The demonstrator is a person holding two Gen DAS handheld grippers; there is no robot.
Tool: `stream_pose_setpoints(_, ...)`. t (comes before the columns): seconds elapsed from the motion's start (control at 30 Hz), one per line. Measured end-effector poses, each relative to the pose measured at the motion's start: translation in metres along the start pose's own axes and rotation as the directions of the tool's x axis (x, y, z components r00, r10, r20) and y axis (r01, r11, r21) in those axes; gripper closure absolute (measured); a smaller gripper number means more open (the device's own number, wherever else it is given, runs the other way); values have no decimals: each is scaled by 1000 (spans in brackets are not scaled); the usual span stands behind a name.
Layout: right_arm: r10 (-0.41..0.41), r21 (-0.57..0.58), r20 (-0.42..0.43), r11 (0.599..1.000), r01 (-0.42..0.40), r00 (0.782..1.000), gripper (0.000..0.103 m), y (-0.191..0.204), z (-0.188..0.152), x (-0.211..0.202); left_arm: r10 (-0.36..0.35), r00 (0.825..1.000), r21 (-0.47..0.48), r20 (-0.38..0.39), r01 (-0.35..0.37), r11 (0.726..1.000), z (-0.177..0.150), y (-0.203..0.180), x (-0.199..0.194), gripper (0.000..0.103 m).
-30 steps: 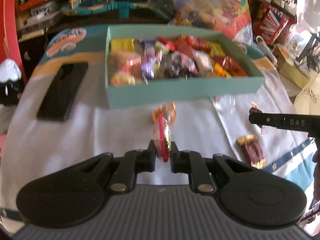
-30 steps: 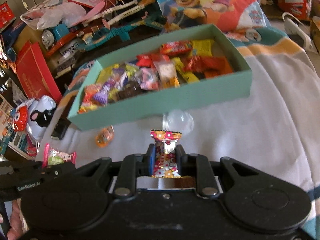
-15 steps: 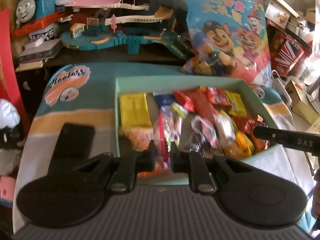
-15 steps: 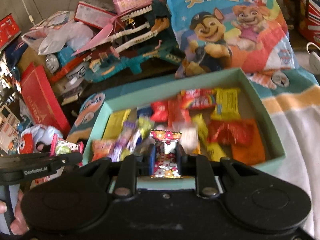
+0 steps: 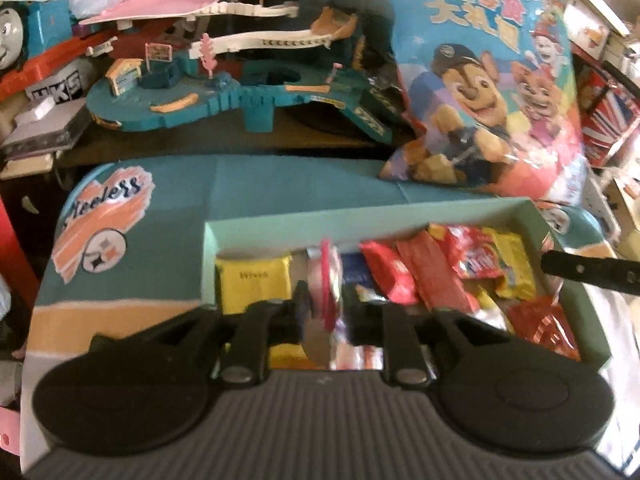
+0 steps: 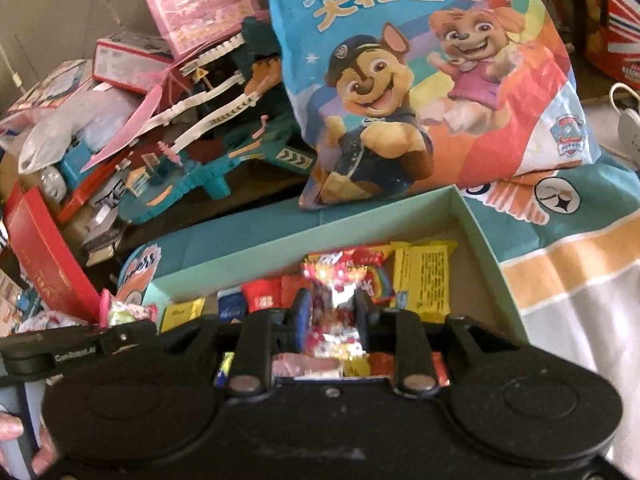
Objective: Organize snacks
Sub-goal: 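Carry the red-white candy bag and pink-green candy into the teal box and release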
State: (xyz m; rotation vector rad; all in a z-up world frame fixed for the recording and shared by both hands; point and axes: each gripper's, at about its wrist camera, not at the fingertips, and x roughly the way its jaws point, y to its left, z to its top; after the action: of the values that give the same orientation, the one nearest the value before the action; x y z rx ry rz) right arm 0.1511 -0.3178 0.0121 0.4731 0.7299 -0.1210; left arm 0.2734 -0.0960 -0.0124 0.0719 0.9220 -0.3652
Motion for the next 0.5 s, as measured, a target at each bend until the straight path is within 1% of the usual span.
stream_pose_setpoints(0.03,0,10,0,1000,0,1000,50,-2,1,3,22,1000,-5,-1,-22,1000,2,0,3,41)
stream_pose_setpoints(0.07,-4,18,4,1000,4,1000,32,-4,1,6,44,999,-10,10,-44,999,1,0,4,21)
stream_pose_setpoints(0.1,-8,22,10,1000,8,1000,24,-5,1,6,62,998,-11,25,-62,998,0,1,2,14)
stream_pose_setpoints(0.17,-12,24,18,1000,12,1000,20,-7,-3,5,66,998,-9,25,-65,998,-3,2,1,11)
stream_pose_setpoints(0.3,-19,36,10,999,19,1000,6,-11,-11,1,64,998,-24,11,-64,998,-13,5,-5,3)
stream_pose_setpoints(0.4,-26,27,13,999,26,1000,1,-9,-18,-8,54,999,-30,5,-54,998,-23,5,-14,0)
stream_pose_setpoints(0.5,-27,18,16,999,26,1000,0,-6,-25,-20,60,998,-26,3,-60,998,-33,2,-26,0)
